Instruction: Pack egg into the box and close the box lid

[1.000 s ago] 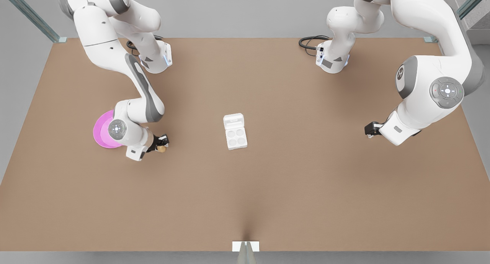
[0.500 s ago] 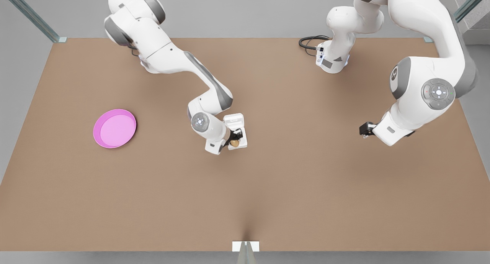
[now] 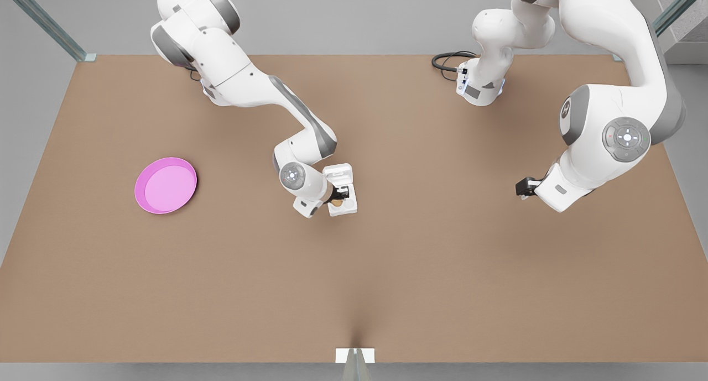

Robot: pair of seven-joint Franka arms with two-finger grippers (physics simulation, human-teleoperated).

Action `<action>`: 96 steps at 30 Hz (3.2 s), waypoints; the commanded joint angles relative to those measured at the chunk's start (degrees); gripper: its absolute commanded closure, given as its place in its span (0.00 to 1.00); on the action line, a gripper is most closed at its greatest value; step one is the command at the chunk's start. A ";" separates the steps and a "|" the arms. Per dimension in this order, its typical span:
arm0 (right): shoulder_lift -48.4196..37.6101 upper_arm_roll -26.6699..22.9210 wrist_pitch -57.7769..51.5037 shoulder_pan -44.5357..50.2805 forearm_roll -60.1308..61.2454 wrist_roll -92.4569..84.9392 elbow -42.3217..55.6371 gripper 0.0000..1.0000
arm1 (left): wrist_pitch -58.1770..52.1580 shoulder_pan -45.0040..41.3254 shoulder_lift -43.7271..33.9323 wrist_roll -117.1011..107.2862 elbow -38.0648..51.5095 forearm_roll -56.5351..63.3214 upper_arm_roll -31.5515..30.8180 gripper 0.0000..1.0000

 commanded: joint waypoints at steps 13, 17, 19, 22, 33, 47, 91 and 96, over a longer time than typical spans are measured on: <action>-9.18 -7.20 -21.78 -5.08 -14.68 11.65 10.56 0.00 | -2.07 -9.84 4.16 -0.69 0.16 -0.87 -0.09 0.79; -11.98 -7.47 -37.25 -25.91 -16.79 -12.79 25.07 0.00 | -2.07 -22.41 9.17 -1.57 -0.63 -2.63 -0.09 0.79; -17.97 -7.47 -43.13 -30.48 -17.85 -16.92 24.45 0.00 | 4.78 -27.33 3.73 -4.02 -14.42 -2.80 0.00 0.79; -19.11 -9.75 -46.39 -31.19 -18.11 -17.36 24.71 0.00 | 4.96 -34.45 2.58 -15.01 -17.94 -3.07 -0.09 0.79; -15.68 -9.84 -45.60 -31.36 -17.76 -17.89 24.80 0.00 | 17.88 -45.35 12.15 -59.48 -13.56 -11.59 0.00 0.79; -14.98 -9.84 -45.51 -31.54 -17.85 -17.98 24.98 0.00 | 17.18 -48.60 25.87 -73.90 3.41 -13.18 0.71 0.79; -13.04 -9.40 -40.06 -30.92 -17.41 -17.19 24.89 0.00 | 13.75 -46.93 36.24 -60.89 18.18 -7.99 2.90 0.79; -12.96 -9.58 -40.15 -31.10 -17.85 -17.36 25.06 0.00 | 11.65 -46.85 32.64 -57.74 20.20 -7.81 5.54 0.00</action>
